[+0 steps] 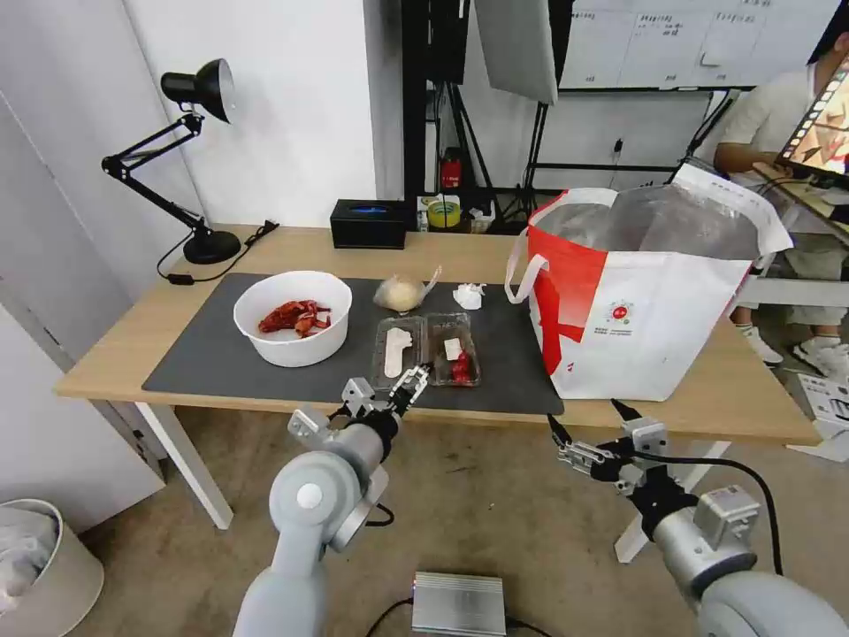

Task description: Pick up the trash from the table and place it into the takeout bag.

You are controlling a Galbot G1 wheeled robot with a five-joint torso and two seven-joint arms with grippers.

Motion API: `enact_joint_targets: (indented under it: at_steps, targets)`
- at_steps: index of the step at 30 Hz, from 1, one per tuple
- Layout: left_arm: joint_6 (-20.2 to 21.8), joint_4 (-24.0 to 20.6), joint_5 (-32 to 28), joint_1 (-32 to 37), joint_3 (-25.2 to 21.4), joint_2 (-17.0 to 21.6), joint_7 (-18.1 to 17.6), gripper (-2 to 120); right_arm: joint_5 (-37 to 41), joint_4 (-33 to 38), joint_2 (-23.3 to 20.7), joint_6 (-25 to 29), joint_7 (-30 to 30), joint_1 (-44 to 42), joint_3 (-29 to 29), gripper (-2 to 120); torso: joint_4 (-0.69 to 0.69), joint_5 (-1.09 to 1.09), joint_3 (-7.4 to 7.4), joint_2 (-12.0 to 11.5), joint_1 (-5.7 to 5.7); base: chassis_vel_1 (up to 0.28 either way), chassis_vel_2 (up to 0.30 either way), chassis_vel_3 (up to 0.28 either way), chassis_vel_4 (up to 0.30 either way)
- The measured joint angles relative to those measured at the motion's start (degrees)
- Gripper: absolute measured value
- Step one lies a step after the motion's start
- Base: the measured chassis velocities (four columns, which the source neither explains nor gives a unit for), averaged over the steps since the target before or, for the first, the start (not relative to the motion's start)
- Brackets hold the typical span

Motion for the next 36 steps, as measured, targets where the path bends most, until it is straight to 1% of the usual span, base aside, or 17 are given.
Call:
enact_joint_targets:
  at_steps: [6,16,36]
  targets:
    - [-1.4,1.07,0.33,-0.88,0.01,0.0,-0.65,100,-0.06,-0.1,0.17,0.13,0.02,0.0,-0.05,100,0.0,0.0,0.0,0.0,0.0,0.0,0.0,0.0,0.0]
    - [-2.56,1.8,0.39,-2.17,0.33,0.0,-1.26,100,-0.22,-0.06,0.49,0.33,0.06,-0.35,-0.05,100,0.0,0.0,0.0,0.0,0.0,0.0,0.0,0.0,0.0]
    - [-3.27,3.85,0.5,-4.37,1.42,-0.02,-2.21,100,-0.29,-0.4,0.53,0.38,0.18,-0.3,-0.01,100,0.0,0.0,0.0,0.0,0.0,0.0,0.0,0.0,0.0]
